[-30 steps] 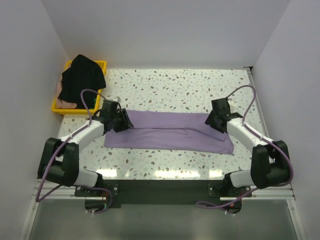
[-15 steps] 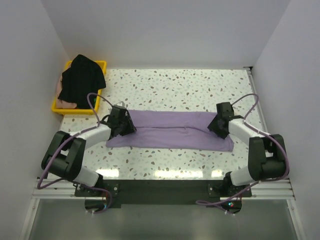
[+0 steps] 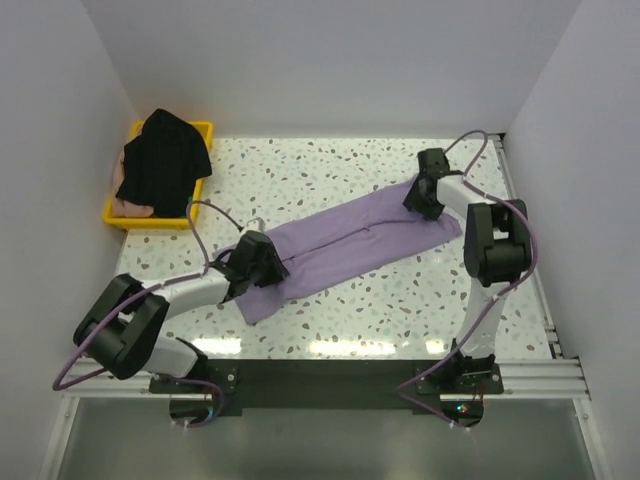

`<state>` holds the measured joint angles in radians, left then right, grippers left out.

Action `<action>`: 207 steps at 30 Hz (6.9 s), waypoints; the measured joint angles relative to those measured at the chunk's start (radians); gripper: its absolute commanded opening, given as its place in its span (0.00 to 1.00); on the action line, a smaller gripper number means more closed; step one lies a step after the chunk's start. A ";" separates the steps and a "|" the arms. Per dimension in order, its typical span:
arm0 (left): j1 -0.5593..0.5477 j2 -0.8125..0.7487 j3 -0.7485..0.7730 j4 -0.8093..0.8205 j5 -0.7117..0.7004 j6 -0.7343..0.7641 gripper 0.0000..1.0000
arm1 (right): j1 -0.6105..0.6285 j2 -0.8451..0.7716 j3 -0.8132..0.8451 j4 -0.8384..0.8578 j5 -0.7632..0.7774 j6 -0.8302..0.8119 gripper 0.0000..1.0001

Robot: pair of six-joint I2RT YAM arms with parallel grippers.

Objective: Fold and stack the t-shirts
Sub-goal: Fold the tshirt

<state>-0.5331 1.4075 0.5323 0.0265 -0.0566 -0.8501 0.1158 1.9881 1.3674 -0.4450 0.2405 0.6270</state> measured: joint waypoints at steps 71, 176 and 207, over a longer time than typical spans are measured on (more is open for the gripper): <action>-0.279 -0.124 0.142 -0.179 0.082 -0.043 0.57 | 0.317 -0.018 0.040 -0.047 0.005 -0.168 0.78; -0.279 0.057 0.107 -0.101 0.049 0.005 0.55 | 0.190 0.033 0.037 0.032 -0.032 -0.156 0.66; -0.152 0.277 0.311 -0.056 0.166 0.069 0.56 | 0.135 0.366 0.559 -0.032 -0.107 -0.171 0.86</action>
<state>-0.6853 1.6844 0.8429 -0.0296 0.1089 -0.7807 0.2512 2.3539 1.9263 -0.4770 0.1333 0.4564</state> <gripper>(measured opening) 0.554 0.795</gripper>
